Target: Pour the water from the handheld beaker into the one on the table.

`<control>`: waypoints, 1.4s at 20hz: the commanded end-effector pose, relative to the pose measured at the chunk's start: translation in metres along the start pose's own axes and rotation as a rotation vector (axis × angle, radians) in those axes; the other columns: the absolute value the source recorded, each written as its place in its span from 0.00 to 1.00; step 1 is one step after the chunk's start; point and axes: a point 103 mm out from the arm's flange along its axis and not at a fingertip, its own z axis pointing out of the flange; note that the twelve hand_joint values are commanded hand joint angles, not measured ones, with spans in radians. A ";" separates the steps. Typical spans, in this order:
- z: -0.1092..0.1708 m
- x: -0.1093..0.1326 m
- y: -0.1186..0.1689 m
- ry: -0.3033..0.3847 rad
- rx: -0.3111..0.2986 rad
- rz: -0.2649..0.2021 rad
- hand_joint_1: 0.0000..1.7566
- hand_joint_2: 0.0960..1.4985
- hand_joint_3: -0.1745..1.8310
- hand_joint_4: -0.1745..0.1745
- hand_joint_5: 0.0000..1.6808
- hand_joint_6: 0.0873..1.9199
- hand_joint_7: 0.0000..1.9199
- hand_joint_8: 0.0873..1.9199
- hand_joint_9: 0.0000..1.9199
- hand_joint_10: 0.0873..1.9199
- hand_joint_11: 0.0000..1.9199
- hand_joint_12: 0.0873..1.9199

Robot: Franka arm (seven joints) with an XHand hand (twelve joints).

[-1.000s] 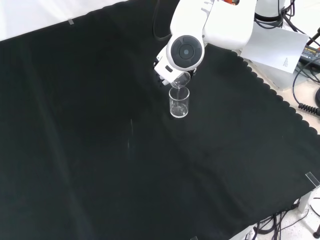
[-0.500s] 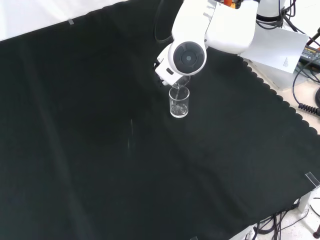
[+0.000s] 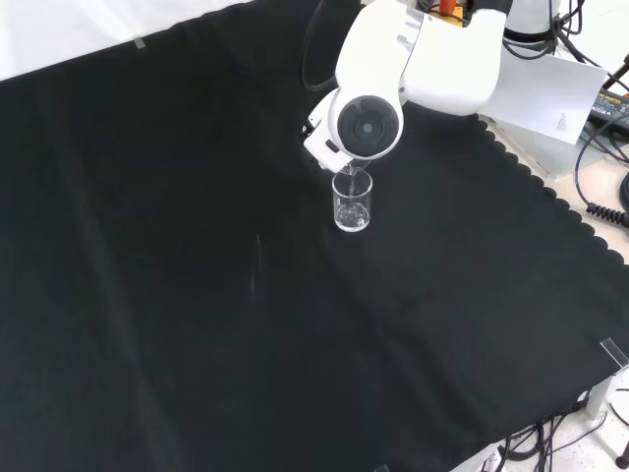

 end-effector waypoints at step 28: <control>0.000 -0.011 -0.009 0.169 -0.076 0.003 0.66 0.38 0.48 0.56 0.71 0.43 0.76 0.41 0.81 0.28 0.73 0.33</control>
